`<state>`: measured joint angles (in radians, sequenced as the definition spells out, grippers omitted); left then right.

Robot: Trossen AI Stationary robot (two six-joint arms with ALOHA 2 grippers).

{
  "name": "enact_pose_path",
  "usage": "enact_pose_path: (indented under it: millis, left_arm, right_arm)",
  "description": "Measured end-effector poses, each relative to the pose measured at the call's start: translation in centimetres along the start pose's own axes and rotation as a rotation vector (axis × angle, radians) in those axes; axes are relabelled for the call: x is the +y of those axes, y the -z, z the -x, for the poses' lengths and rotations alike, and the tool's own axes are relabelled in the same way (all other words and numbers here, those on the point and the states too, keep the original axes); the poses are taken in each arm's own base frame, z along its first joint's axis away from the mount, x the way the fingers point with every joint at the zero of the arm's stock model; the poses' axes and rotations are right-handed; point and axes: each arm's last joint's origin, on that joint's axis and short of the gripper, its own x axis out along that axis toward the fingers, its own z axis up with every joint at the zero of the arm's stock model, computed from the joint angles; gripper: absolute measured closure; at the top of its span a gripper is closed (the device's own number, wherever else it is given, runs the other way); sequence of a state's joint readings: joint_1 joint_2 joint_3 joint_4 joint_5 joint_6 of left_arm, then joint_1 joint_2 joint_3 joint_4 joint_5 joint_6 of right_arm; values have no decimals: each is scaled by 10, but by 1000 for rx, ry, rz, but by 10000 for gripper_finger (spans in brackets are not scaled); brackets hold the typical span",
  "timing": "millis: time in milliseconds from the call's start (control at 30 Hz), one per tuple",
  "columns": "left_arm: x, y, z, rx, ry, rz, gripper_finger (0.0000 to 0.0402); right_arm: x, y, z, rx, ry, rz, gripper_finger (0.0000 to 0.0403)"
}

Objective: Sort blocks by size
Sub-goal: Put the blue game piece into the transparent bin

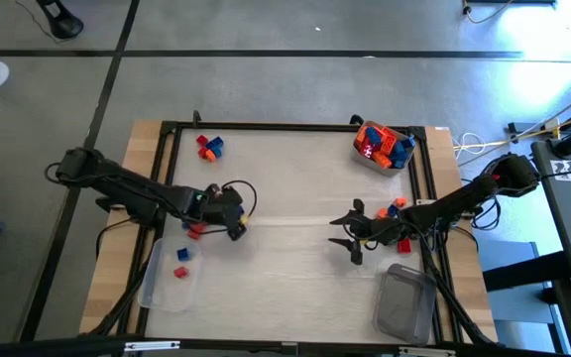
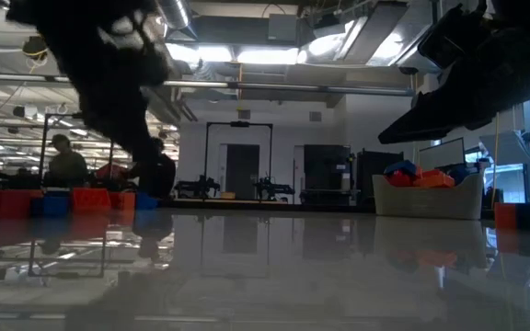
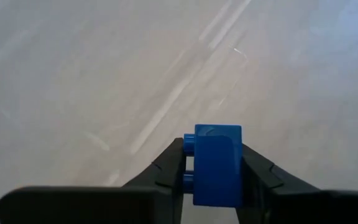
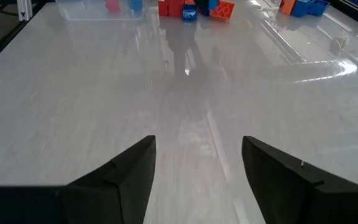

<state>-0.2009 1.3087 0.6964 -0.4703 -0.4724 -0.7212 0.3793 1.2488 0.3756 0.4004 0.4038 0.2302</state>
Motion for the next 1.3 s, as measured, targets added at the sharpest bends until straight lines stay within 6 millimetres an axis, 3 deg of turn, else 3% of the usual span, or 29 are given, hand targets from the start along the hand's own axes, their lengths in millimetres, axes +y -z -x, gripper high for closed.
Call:
enact_pose_path:
  millis: [300,500,667,967,1300]
  left_arm:
    - [-26,-15,67,23,87,-41,315]
    - [-33,-3,108,131,167,-69,322]
    - [-39,20,129,230,250,-37,315]
    - [-43,58,150,314,285,-67,317]
    - [-31,102,142,371,210,-109,311]
  right_arm:
    - [0,0,0,0,0,-9,166]
    - [0,0,0,0,0,-9,166]
    - [0,0,0,0,-1,-9,166]
    - [0,0,0,-2,0,-9,166]
    - [0,0,0,-1,0,-9,166]
